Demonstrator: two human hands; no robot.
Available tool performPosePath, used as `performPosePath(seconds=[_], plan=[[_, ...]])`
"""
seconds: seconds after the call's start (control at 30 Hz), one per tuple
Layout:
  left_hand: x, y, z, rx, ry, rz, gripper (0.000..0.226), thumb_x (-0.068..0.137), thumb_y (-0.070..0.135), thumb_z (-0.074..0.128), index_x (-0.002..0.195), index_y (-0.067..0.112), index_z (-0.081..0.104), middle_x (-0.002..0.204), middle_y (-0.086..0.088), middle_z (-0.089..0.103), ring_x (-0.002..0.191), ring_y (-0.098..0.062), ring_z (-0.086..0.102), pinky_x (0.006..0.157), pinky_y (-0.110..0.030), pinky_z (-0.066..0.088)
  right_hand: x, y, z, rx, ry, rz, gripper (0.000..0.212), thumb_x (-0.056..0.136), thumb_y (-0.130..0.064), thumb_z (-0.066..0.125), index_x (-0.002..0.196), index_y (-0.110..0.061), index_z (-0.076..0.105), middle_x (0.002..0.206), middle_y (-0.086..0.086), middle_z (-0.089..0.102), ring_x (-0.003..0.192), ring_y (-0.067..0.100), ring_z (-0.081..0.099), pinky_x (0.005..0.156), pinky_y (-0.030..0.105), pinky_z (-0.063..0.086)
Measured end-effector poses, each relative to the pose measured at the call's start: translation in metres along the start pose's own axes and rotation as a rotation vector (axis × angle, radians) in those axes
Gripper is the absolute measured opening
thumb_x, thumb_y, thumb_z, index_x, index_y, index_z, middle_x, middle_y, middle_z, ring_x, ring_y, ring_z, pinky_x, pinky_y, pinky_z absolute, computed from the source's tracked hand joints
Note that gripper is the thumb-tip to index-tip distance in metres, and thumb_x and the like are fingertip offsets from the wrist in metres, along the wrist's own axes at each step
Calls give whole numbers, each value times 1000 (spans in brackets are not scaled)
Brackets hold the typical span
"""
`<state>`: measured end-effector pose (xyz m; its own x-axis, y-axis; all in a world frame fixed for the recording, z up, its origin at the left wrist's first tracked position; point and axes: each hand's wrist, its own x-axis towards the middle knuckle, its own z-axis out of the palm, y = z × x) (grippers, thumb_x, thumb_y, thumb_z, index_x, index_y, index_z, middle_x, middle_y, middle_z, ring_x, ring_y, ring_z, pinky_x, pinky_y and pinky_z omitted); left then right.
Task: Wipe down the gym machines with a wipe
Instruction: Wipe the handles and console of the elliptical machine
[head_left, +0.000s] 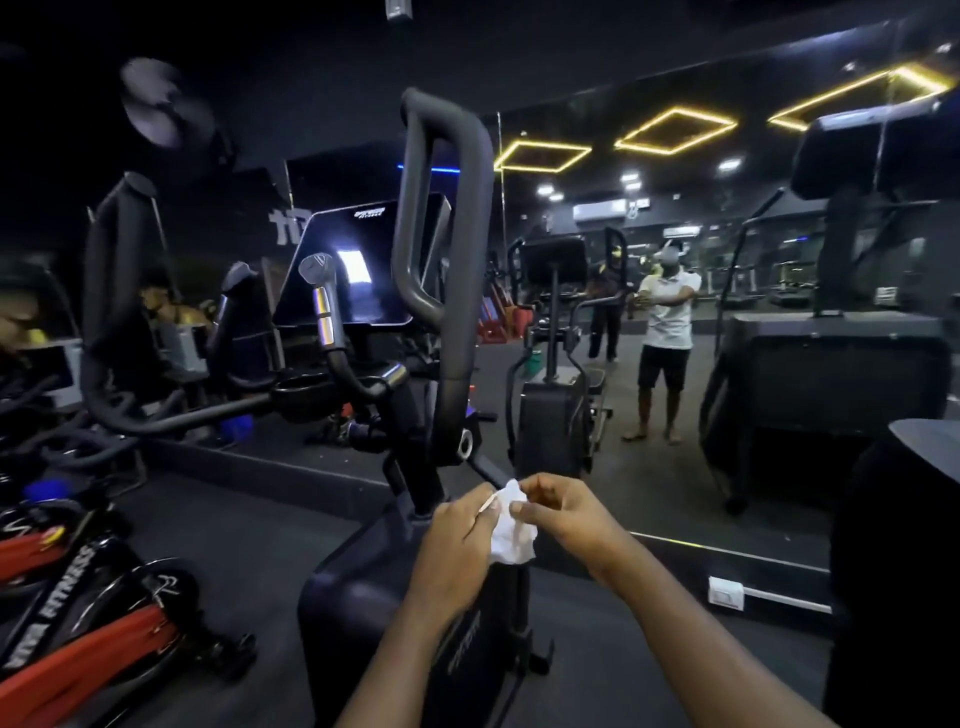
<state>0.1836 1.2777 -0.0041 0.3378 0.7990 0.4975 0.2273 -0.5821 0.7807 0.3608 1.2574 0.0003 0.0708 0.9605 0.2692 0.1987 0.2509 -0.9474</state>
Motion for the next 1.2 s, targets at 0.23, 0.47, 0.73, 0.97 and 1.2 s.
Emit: performPosePath(seconds=[0.23,0.47,0.73,0.97,1.2], plan=[[30,15,-27,244,466,292,15,97,31,50,91,22,60,85,11,60,82,-15,59,74,-37,49,43,-4,11,4,370,-24,18,87,-8,64,74,-15,53,71,0,59,67,15,54,62,32,45],[108,40,-52,333,568,447,29,95,28,54,119,13,63,115,8,59,110,-16,54,97,-33,47,107,-27,32,41,629,-154,10,93,-4,54,93,-12,59,80,1,64,79,24,61,68,34,45],[170,52,-43,478,575,483,53,94,37,62,140,15,51,133,1,53,128,-12,47,110,-38,41,117,-31,94,238,540,-557,32,100,-12,43,118,8,60,79,-15,65,73,5,61,66,17,44],[176,69,-33,694,720,385,54,85,49,70,127,20,52,117,5,54,113,-17,54,98,-44,47,138,16,82,277,203,-783,24,101,-12,40,111,-11,62,93,-5,67,81,7,65,71,22,49],[177,79,-7,812,882,241,57,83,40,76,130,20,50,123,0,55,117,-15,56,97,-35,50,166,59,72,272,-114,-944,38,92,-4,44,124,-13,62,112,-1,68,104,18,65,90,36,52]])
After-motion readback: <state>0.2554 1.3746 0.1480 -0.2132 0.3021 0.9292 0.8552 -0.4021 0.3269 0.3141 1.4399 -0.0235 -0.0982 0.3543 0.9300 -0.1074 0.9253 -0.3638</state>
